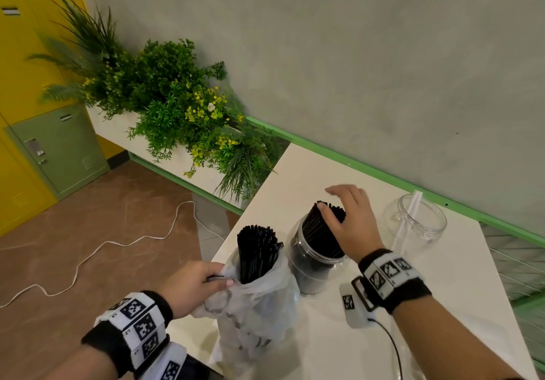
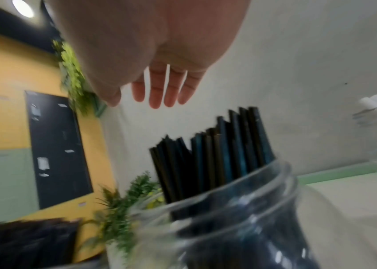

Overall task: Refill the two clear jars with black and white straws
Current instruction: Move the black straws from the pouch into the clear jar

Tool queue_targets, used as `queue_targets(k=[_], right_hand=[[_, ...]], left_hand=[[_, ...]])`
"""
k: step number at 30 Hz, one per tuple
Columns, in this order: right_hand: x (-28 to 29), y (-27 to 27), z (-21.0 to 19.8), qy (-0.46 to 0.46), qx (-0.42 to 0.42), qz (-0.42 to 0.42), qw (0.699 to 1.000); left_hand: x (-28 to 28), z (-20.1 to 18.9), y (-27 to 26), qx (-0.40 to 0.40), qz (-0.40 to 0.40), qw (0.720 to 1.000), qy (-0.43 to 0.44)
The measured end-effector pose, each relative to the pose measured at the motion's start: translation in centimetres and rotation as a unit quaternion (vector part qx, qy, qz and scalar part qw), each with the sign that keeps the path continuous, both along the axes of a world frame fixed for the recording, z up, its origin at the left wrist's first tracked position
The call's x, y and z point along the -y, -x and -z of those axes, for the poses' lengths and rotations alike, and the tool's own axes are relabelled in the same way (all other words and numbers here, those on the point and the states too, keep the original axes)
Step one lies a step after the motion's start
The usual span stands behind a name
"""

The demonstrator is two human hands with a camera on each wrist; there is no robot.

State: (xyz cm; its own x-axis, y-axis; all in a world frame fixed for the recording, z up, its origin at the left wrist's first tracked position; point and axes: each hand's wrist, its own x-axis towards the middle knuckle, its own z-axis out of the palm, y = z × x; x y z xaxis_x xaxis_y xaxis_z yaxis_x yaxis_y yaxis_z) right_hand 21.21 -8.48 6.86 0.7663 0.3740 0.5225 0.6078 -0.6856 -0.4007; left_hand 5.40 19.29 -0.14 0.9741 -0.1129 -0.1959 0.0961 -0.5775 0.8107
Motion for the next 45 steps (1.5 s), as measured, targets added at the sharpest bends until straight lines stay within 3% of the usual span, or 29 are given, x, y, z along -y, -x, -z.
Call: queue_targets(k=[2,5,8,12,14,18,22,25,31,36,38,42,45], right_hand=[[-0.6,3.4,0.1,-0.020,-0.013,-0.067,0.997],[-1.5,7.9,2.4,0.045,-0.145,-0.146,0.978],[-2.1,9.6,5.3,0.095,-0.248,-0.128,0.955],[-3.1,9.5,6.9,0.022,-0.356,-0.098,0.929],[-3.7,9.2,7.4,0.028,-0.383,-0.105,0.918],[-4.6,9.6,7.7,-0.008,-0.343,-0.095,0.934],[-4.9,9.8,6.7,-0.087,-0.229,-0.123,0.962],[-4.7,9.7,6.7,-0.075,-0.175,-0.142,0.971],[-3.1,10.1,7.7,0.017,-0.249,-0.159,0.955],[-3.2,10.1,8.5,0.031,-0.330,-0.114,0.936],[-3.6,10.2,8.4,0.047,-0.298,-0.087,0.949],[-4.6,10.7,6.9,-0.003,-0.106,-0.084,0.991],[-5.4,10.4,6.1,-0.074,-0.152,-0.109,0.980]], left_hand=[[0.1,0.0,0.0,0.002,-0.003,1.000,0.007],[0.2,0.0,0.0,0.010,-0.006,1.000,0.005],[0.2,0.1,0.0,0.030,-0.005,0.999,-0.013],[0.8,-0.1,0.1,0.040,0.017,0.999,0.014],[1.1,-0.1,0.1,0.037,0.033,0.999,0.018],[1.6,0.0,0.6,0.033,0.020,0.999,0.026],[1.6,-1.0,1.0,0.084,-0.027,0.994,0.058],[1.4,-0.9,0.9,0.110,-0.065,0.992,0.024],[1.3,0.0,0.9,0.034,-0.091,0.994,-0.044],[1.4,-0.2,0.9,0.036,-0.071,0.995,-0.057],[1.6,-0.4,0.8,0.039,-0.063,0.995,-0.069],[1.9,-0.9,0.7,0.044,-0.047,0.995,-0.082],[1.7,-0.9,0.8,0.046,-0.044,0.993,-0.098]])
